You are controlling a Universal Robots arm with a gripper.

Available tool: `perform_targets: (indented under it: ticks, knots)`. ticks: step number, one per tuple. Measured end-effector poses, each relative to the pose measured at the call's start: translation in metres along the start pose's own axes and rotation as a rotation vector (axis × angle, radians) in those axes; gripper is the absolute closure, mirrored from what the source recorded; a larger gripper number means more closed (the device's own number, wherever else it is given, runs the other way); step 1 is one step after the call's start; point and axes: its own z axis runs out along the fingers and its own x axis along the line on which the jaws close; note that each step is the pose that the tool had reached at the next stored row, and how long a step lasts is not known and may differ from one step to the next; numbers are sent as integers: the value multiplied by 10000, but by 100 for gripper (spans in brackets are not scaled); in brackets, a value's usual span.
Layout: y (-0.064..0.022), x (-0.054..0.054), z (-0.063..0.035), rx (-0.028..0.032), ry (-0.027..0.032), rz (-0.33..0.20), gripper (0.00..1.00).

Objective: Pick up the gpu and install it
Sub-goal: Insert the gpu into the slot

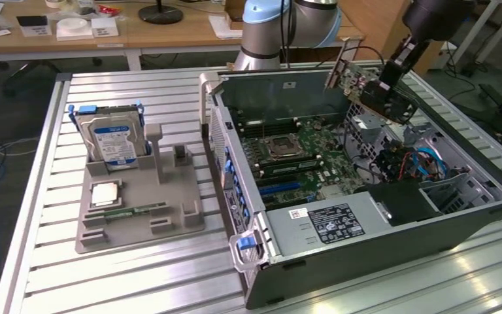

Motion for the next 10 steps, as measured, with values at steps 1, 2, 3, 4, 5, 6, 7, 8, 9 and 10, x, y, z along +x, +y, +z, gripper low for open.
perform_targets:
  ticks: [1,2,3,4,5,6,7,8,9,10]
  knots:
    - [0,0,1,-5,19,-179,73]
    - [0,0,3,-10,40,-367,73]
    - [-1,1,3,-14,59,-543,73]
    - [-1,1,3,-16,74,-666,73]
    - [0,1,2,-16,79,-714,73]
    - [0,1,2,-16,81,-726,73]
    - [0,0,3,-17,81,-728,73]
    - [0,0,3,-17,81,-729,73]
    - [0,0,3,-18,81,-729,73]
    - [0,0,3,-17,81,-729,73]
